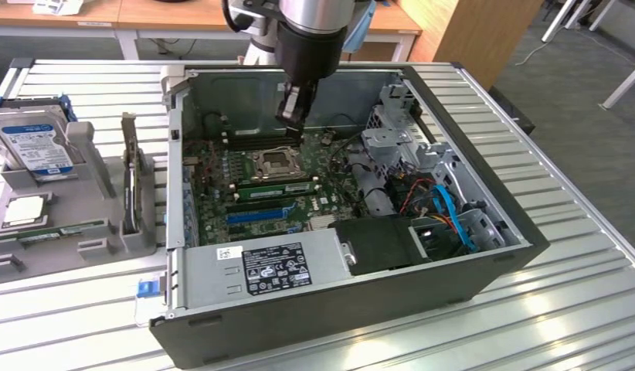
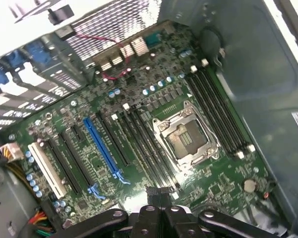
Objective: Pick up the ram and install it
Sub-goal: 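Press down the ram until it locks into place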
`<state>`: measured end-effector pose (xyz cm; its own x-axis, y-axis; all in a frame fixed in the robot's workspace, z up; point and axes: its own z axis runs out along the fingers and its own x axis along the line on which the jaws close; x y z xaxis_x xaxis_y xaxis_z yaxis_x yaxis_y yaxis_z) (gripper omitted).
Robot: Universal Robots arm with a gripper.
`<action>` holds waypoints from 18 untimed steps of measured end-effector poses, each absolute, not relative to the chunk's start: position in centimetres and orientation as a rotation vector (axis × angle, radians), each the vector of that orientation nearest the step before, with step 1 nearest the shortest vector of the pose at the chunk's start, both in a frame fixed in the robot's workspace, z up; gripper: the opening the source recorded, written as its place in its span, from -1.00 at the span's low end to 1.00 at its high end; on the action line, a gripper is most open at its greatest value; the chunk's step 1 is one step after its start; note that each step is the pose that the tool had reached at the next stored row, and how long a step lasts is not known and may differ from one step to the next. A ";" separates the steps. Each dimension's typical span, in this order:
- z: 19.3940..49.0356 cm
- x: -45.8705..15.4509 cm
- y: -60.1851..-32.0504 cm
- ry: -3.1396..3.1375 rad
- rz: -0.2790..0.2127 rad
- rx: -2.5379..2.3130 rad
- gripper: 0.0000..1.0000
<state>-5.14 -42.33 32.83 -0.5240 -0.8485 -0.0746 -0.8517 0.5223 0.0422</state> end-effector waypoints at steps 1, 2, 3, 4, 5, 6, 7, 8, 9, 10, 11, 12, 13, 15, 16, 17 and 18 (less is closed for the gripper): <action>32.8 -5.1 -42.3 2.713 0.113 -1.488 -0.80; 32.8 -5.1 -42.3 2.724 0.112 -1.467 -0.80; 32.8 -5.1 -42.3 2.734 0.112 -1.446 -0.80; 32.8 -5.1 -42.3 2.745 0.111 -1.424 -0.80; 32.8 -5.1 -42.3 2.756 0.110 -1.400 -0.80; 32.8 -5.1 -42.3 2.767 0.110 -1.379 -0.80; 32.8 -5.1 -42.3 2.776 0.109 -1.357 -0.80; 32.8 -5.1 -42.3 2.786 0.108 -1.336 -0.80; 32.8 -5.1 -42.3 2.795 0.107 -1.314 -0.80; 32.8 -5.1 -42.3 2.804 0.106 -1.293 -0.80; 32.8 -5.1 -42.3 2.813 0.106 -1.271 -0.80; 32.8 -5.1 -42.3 2.822 0.105 -1.250 -0.80; 32.8 -5.1 -42.3 2.832 0.104 -1.226 -0.80; 32.8 -5.1 -42.3 2.848 0.102 -1.183 -0.80; 32.8 -5.1 -42.3 2.856 0.101 -1.161 -0.80; 32.8 -5.1 -42.3 2.864 0.100 -1.139 -0.80; 32.8 -5.1 -42.3 2.872 0.099 -1.118 -0.80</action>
<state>-5.14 -42.33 32.83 -0.7356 -0.6729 -0.0777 -0.6767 0.7352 0.0387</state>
